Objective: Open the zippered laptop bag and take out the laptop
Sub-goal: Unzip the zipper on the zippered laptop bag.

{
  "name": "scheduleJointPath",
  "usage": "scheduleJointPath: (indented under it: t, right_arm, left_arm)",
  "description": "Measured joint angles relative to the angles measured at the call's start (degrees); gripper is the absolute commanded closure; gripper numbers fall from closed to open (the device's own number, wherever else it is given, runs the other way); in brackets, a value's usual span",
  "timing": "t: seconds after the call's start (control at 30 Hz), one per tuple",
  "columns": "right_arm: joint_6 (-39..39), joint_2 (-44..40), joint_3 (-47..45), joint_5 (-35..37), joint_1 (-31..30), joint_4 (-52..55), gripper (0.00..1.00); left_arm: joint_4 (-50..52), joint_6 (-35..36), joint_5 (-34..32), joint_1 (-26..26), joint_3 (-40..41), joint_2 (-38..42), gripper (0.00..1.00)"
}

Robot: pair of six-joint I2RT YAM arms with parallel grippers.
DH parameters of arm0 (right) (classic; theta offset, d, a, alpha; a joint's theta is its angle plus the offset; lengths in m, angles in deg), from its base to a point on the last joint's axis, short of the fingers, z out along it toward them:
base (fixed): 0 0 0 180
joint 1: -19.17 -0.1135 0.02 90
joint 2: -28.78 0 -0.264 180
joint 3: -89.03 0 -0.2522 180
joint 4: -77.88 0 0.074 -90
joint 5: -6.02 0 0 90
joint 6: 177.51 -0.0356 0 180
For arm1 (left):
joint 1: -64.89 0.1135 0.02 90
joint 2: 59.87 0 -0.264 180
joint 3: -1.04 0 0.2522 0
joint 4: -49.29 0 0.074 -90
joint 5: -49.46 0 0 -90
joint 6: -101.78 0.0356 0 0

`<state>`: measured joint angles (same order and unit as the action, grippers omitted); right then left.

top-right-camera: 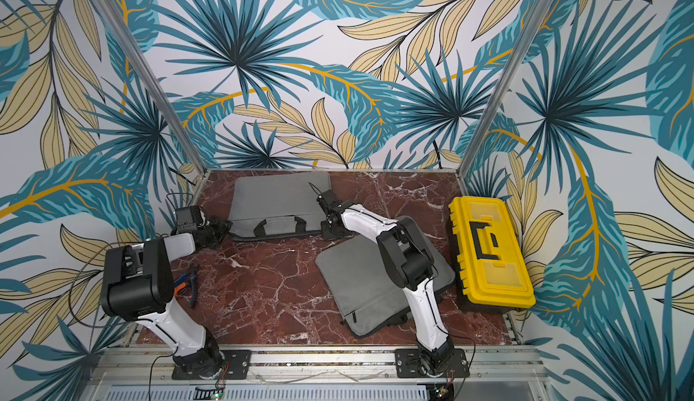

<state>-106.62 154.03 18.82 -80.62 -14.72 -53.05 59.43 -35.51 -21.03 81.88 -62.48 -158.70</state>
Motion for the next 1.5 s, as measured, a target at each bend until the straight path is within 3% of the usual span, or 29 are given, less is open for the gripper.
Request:
scheduleJointPath:
  t: [0.1,0.37,0.7,1.0,1.5]
  right_arm:
    - [0.00,0.00,0.09,0.00,0.00,0.15,1.00]
    - [0.00,0.00,0.09,-0.02,0.00,0.17,1.00]
    - [-0.02,0.00,-0.57,-0.68,0.00,-0.57,1.00]
    - [-0.39,-0.02,-1.88,-2.19,0.04,-2.43,1.00]
    - [-0.44,-0.87,-2.82,-2.99,0.04,-2.95,1.00]
  left_arm:
    - [-0.26,-0.94,0.37,0.00,1.75,3.15,0.34]
    - [-0.66,-5.42,1.25,-1.42,9.09,15.52,0.32]
    - [-0.52,-10.47,0.24,-18.75,12.00,18.49,0.32]
    - [-0.81,-12.76,-3.13,-30.16,11.63,15.76,0.32]
    - [-3.85,-16.76,-6.32,-39.60,2.08,0.96,0.33]
